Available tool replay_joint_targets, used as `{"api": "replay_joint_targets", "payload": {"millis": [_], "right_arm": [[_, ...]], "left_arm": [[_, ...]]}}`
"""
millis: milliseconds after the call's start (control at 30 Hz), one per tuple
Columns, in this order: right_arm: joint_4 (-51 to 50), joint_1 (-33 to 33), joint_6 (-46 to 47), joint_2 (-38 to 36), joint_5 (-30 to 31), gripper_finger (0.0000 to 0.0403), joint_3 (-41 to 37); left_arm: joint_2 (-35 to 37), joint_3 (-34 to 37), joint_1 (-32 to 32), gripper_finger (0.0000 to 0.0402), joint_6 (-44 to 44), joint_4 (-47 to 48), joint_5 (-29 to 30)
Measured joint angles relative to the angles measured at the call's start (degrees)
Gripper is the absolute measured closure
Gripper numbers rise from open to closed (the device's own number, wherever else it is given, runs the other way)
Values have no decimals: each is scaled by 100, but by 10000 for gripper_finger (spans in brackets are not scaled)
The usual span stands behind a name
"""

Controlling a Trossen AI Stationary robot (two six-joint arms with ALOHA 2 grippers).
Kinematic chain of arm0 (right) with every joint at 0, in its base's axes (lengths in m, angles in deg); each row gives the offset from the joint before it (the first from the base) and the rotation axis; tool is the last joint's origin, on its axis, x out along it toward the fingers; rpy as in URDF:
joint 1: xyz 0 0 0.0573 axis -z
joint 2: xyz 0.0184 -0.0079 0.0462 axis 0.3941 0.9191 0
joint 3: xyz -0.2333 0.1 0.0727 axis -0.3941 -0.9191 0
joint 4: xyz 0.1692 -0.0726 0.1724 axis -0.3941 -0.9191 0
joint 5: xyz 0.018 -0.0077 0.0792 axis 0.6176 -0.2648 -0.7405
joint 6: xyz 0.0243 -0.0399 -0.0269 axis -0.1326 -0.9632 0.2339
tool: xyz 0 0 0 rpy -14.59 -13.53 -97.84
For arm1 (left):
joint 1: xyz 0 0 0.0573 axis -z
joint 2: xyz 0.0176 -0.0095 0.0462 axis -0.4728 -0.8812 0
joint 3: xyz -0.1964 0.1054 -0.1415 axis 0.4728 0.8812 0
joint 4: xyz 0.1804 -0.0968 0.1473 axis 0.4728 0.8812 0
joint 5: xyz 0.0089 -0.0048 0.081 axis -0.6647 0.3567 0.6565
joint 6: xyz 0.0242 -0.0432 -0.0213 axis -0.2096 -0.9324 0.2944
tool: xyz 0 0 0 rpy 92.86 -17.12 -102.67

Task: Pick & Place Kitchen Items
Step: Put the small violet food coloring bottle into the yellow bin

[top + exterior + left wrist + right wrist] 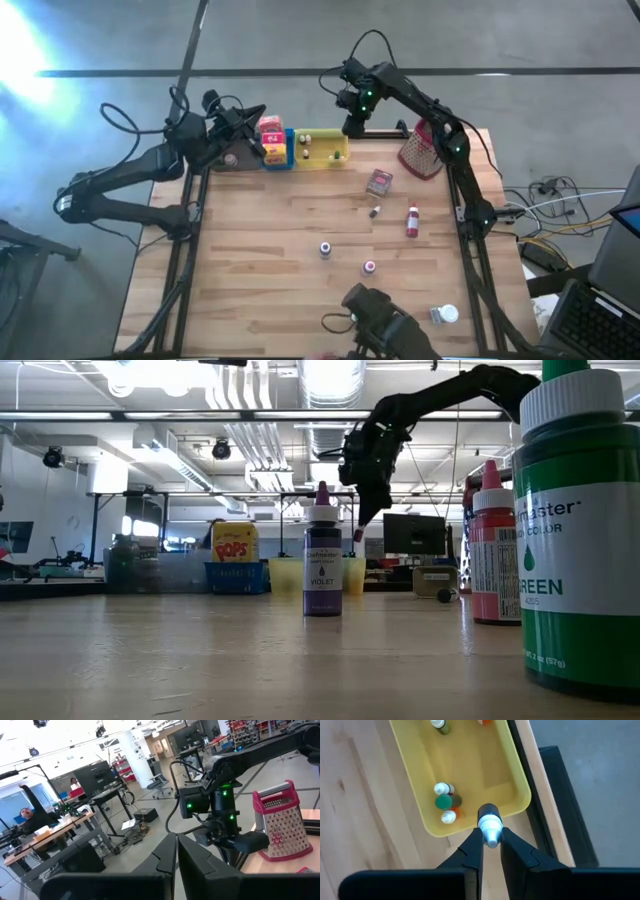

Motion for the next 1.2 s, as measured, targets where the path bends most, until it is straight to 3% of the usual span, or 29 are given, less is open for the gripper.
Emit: {"api": "replay_joint_targets", "payload": {"millis": [700, 1200], "right_arm": [[43, -213, -514, 66, 35, 364, -125], [355, -374, -557, 68, 46, 362, -702]], "left_arm": [[0, 0, 0, 380, 0, 2, 0], [0, 0, 2, 380, -2, 2, -2]]}}
